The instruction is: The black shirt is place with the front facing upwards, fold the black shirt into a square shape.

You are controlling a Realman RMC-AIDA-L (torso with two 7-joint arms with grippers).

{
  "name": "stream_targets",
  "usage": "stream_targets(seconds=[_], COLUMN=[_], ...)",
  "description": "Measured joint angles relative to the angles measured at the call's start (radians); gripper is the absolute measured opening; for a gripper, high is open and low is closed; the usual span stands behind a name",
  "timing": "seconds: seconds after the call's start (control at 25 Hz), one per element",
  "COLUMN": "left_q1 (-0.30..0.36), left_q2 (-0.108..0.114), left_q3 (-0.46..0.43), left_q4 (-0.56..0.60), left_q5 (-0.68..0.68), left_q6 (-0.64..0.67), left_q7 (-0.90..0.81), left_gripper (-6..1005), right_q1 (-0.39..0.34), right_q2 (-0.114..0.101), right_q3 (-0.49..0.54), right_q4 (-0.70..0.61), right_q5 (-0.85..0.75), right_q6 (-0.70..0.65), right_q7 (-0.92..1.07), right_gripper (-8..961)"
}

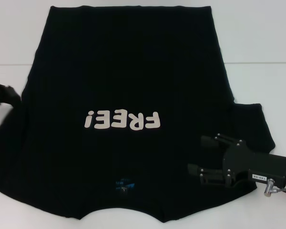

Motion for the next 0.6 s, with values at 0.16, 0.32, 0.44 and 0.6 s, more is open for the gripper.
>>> stream_targets(seconds=[0.16,0.32,0.44,0.6], left_q1=[-0.006,-0.005,0.002,0.018], left_q2=[-0.043,-0.060,-0.062,-0.071], left_q3=[-0.004,-0.007,-0.008,-0.005], left_q4=[-0.034,-0.097,-0.139,-0.216], left_q5=[-0.003,-0.049,-0.097,-0.210], left_q6=[-0.013,-0.036,-0.038,-0.024], left_q7=[0.005,0.039,0.086,0.194], left_gripper=[36,44,51,59], right_q1=[0.001,0.003,0.005,0.006], right_q2=[0.000,0.000,0.000,0.000], right_q3=[0.000,0.000,0.000,0.000], right_q4=[0.000,0.002,0.006,0.007], right_q5=[0.000,0.001,0.000,-0.001], right_q6=[0.000,0.000,0.000,0.000], right_q7=[0.000,0.000,0.000,0.000], right_gripper=[942,942,942,941])
